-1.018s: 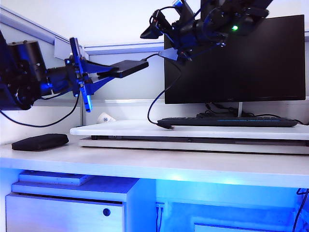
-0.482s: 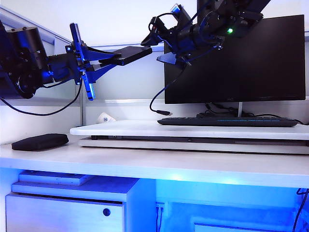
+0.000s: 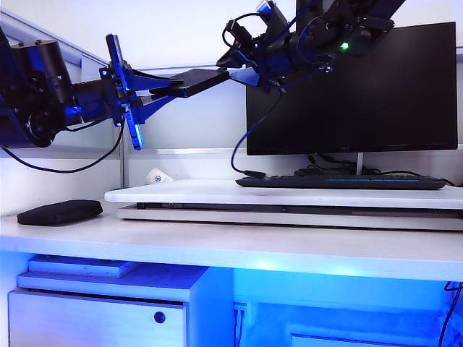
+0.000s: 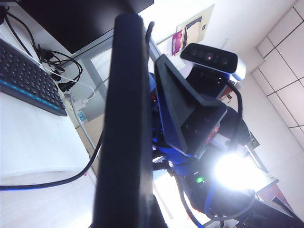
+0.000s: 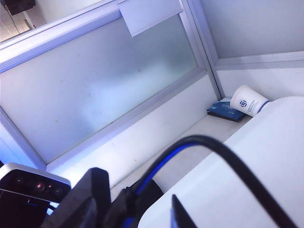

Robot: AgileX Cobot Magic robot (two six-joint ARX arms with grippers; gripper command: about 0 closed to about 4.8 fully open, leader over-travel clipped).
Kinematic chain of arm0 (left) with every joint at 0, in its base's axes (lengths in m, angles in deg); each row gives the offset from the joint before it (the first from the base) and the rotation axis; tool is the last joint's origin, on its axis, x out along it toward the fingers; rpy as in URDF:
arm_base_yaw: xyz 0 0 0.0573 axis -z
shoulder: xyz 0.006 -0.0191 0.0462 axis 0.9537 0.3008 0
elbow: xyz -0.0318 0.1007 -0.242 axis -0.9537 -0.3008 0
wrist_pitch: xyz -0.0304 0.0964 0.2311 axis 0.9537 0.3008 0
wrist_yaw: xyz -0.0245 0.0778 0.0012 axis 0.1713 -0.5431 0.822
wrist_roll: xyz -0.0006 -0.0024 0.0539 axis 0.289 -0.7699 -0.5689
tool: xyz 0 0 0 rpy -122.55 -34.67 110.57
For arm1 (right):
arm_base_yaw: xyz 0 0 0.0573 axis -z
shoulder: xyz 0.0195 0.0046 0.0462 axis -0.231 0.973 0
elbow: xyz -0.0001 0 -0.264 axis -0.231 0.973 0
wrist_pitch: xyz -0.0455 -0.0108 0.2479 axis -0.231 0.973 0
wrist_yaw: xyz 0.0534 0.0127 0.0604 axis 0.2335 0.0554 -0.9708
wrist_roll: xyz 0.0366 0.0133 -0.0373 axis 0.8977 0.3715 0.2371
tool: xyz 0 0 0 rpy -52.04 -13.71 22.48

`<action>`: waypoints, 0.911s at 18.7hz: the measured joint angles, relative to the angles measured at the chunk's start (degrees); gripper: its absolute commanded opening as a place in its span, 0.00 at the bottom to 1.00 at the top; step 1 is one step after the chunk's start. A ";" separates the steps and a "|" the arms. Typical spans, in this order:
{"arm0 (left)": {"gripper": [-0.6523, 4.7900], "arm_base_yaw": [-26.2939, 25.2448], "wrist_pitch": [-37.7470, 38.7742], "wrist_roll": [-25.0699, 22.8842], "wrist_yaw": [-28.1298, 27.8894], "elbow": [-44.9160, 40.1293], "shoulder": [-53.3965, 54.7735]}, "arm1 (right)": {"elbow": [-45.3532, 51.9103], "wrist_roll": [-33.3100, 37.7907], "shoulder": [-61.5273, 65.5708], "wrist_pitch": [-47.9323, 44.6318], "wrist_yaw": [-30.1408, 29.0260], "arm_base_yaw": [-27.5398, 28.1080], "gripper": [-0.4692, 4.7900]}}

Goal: Unplug the data cable of the portable hard drive.

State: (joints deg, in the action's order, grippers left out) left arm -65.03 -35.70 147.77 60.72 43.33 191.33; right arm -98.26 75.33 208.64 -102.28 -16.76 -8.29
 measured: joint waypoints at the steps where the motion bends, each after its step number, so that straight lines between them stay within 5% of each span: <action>1: 0.11 0.00 0.00 0.00 0.00 0.00 0.00 | 0.00 0.00 0.00 0.00 0.00 -0.04 0.46; 9: 0.11 0.02 0.15 0.02 -0.07 0.02 0.00 | 0.00 0.37 0.00 -0.35 -0.15 -0.17 0.10; 17: 0.11 1.09 1.46 0.48 -0.33 0.15 0.04 | 0.04 0.59 0.00 -0.81 1.75 1.09 0.09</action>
State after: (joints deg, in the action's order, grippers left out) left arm -63.94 -34.23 148.25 60.39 43.49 191.37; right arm -98.22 75.92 208.64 -103.08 -15.02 -7.20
